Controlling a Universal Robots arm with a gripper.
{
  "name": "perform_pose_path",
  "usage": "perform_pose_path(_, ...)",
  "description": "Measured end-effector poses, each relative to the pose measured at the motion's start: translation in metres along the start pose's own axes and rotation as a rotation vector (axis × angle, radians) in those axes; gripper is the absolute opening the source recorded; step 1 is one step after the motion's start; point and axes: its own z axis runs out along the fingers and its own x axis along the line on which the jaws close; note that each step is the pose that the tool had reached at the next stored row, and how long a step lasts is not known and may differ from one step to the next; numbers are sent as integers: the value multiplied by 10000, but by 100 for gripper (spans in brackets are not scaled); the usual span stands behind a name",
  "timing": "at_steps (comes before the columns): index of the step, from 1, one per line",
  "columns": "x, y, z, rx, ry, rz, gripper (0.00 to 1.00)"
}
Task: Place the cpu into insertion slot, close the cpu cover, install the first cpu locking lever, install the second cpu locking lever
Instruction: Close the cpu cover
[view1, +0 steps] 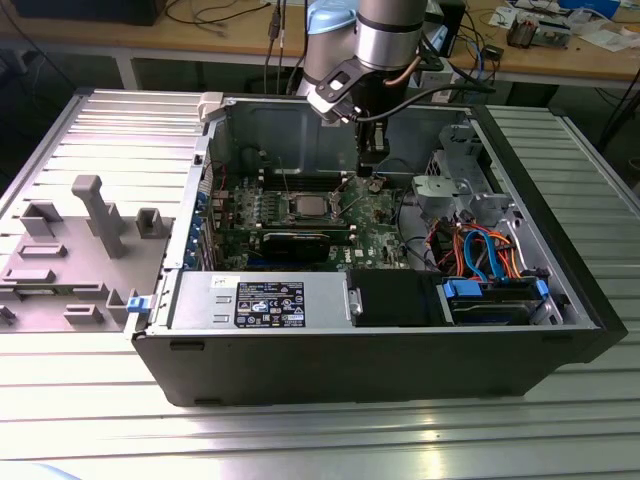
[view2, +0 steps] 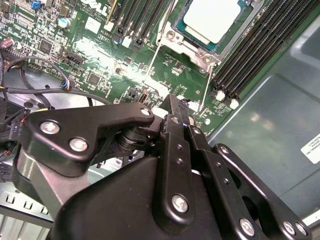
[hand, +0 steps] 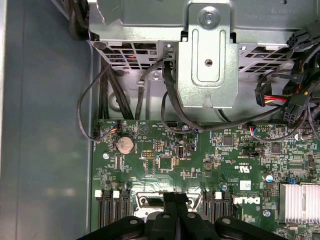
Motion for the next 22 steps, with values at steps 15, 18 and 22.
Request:
perform_pose_path(15,2,118,50,85,-2,1,11)
perform_pose_path(18,2,119,52,84,0,0,11)
perform_pose_path(22,2,119,52,84,1,0,11)
